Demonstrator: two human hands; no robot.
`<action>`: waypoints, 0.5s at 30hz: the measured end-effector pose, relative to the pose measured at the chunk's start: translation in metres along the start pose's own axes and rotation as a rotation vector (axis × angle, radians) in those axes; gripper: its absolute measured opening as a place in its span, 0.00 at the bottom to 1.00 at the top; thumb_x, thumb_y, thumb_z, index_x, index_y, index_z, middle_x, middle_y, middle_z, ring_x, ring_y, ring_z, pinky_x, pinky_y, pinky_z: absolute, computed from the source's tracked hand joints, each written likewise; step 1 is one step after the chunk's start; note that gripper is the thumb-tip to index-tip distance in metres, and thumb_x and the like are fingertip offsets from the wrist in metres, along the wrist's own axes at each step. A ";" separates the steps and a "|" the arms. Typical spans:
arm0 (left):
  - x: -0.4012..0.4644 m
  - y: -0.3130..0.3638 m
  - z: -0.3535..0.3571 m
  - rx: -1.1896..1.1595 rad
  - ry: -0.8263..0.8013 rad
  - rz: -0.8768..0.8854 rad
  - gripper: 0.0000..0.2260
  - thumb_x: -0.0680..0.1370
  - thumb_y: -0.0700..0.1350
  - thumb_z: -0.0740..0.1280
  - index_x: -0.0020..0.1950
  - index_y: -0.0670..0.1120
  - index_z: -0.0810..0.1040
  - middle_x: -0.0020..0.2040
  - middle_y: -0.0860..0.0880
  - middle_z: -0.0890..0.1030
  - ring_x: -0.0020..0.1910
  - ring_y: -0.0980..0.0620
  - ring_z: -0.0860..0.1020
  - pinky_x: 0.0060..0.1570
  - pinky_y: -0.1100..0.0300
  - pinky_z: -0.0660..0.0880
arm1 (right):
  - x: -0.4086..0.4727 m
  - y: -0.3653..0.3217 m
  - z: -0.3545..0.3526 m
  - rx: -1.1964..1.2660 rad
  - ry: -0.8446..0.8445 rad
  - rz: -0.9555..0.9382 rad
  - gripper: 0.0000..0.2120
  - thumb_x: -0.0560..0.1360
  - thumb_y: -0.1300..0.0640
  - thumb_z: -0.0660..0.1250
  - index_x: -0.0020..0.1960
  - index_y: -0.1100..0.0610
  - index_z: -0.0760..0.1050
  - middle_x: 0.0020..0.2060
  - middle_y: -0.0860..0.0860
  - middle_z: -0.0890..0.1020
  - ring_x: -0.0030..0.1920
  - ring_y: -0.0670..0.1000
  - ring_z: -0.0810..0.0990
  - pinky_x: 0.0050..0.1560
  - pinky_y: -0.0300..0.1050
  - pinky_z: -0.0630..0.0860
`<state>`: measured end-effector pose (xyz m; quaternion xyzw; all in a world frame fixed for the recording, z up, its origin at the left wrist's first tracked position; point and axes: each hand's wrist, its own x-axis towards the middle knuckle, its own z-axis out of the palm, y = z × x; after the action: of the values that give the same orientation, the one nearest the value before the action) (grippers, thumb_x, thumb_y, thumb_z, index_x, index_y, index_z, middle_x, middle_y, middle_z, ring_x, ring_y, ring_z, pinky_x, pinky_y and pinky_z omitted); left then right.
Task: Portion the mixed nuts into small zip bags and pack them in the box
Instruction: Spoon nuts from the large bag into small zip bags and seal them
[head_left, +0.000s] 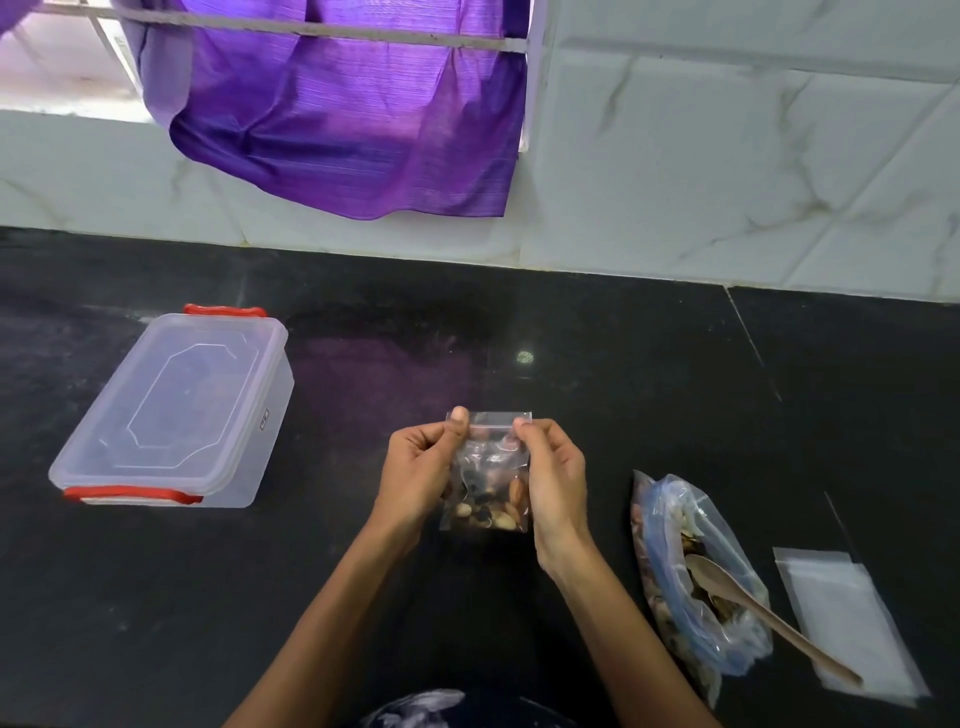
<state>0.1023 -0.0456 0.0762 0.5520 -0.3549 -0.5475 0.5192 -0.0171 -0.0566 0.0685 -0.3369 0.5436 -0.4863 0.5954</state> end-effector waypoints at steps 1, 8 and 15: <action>0.000 0.000 0.000 0.009 0.013 0.000 0.17 0.74 0.56 0.64 0.34 0.48 0.85 0.31 0.41 0.82 0.32 0.44 0.79 0.36 0.54 0.75 | 0.000 0.000 0.001 0.001 0.007 -0.012 0.09 0.76 0.56 0.65 0.38 0.55 0.74 0.33 0.57 0.77 0.36 0.60 0.75 0.39 0.54 0.71; 0.004 -0.001 -0.001 -0.007 0.063 0.014 0.19 0.79 0.49 0.62 0.32 0.44 0.82 0.27 0.46 0.81 0.27 0.52 0.80 0.27 0.63 0.74 | 0.001 0.001 0.001 0.035 -0.007 0.050 0.09 0.75 0.59 0.67 0.36 0.55 0.74 0.34 0.57 0.77 0.37 0.60 0.76 0.38 0.53 0.74; 0.003 -0.010 -0.007 -0.071 0.094 0.004 0.12 0.70 0.52 0.72 0.36 0.43 0.83 0.38 0.38 0.79 0.36 0.43 0.78 0.35 0.54 0.76 | 0.005 0.001 -0.003 0.018 0.001 0.068 0.08 0.75 0.57 0.68 0.37 0.56 0.74 0.32 0.53 0.80 0.37 0.57 0.79 0.40 0.51 0.76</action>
<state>0.1076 -0.0451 0.0650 0.5576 -0.3115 -0.5320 0.5559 -0.0200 -0.0602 0.0653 -0.3128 0.5506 -0.4708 0.6143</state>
